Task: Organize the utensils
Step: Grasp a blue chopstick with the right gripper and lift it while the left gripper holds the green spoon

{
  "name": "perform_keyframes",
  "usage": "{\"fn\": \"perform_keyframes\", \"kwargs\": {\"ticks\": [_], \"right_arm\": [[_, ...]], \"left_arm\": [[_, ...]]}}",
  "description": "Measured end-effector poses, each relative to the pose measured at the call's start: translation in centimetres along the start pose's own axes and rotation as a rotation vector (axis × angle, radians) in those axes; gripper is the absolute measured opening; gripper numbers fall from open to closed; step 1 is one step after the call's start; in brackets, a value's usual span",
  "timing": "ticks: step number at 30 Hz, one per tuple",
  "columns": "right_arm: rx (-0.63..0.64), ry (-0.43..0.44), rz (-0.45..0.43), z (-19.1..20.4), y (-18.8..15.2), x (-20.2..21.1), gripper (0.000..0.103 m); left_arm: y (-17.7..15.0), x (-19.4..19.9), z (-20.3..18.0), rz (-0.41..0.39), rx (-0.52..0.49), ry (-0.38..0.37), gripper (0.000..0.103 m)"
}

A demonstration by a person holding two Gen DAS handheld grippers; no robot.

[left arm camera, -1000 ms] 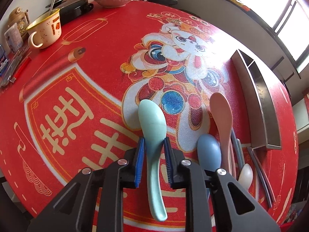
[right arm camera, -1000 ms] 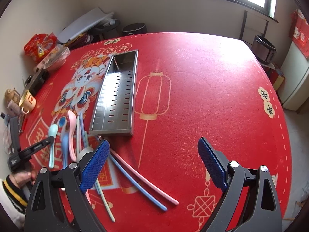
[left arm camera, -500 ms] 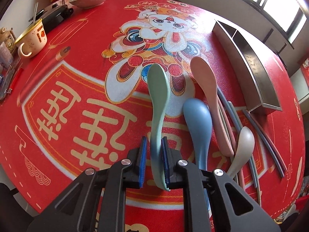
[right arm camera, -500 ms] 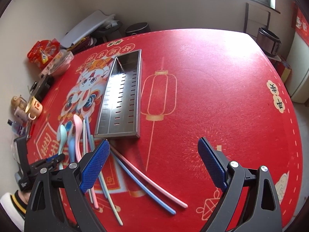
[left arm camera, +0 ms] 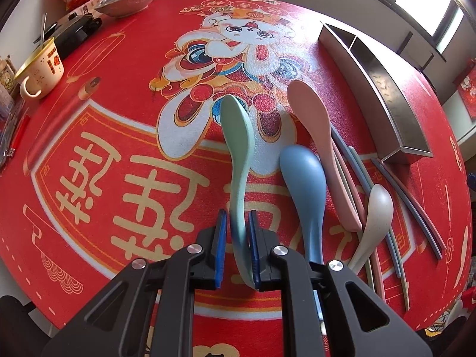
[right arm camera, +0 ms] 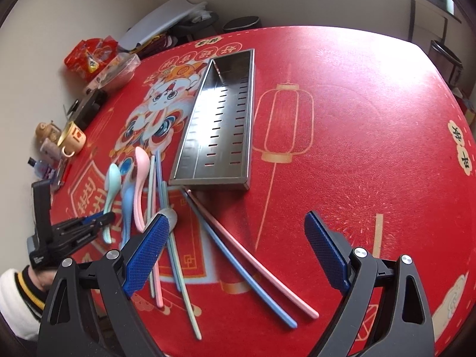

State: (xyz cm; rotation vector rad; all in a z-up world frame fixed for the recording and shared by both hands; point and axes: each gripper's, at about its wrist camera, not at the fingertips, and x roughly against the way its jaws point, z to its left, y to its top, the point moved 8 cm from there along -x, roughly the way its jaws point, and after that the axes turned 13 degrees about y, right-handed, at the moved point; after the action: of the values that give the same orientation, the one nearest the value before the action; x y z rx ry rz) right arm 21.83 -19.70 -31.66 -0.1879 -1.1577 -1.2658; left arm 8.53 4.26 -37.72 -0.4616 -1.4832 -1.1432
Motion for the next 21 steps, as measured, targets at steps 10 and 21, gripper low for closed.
{"fn": "perform_keyframes", "kwargs": {"ticks": [10, 21], "right_arm": [[-0.007, -0.066, 0.107, -0.8, -2.9, -2.6, 0.046], [0.144, -0.103, 0.231, 0.7, -6.0, -5.8, 0.021]], "left_arm": [[-0.1, -0.1, 0.5, 0.007, -0.048, -0.105, 0.011], [0.0, -0.2, 0.8, 0.014, -0.124, -0.214, 0.011]]}}
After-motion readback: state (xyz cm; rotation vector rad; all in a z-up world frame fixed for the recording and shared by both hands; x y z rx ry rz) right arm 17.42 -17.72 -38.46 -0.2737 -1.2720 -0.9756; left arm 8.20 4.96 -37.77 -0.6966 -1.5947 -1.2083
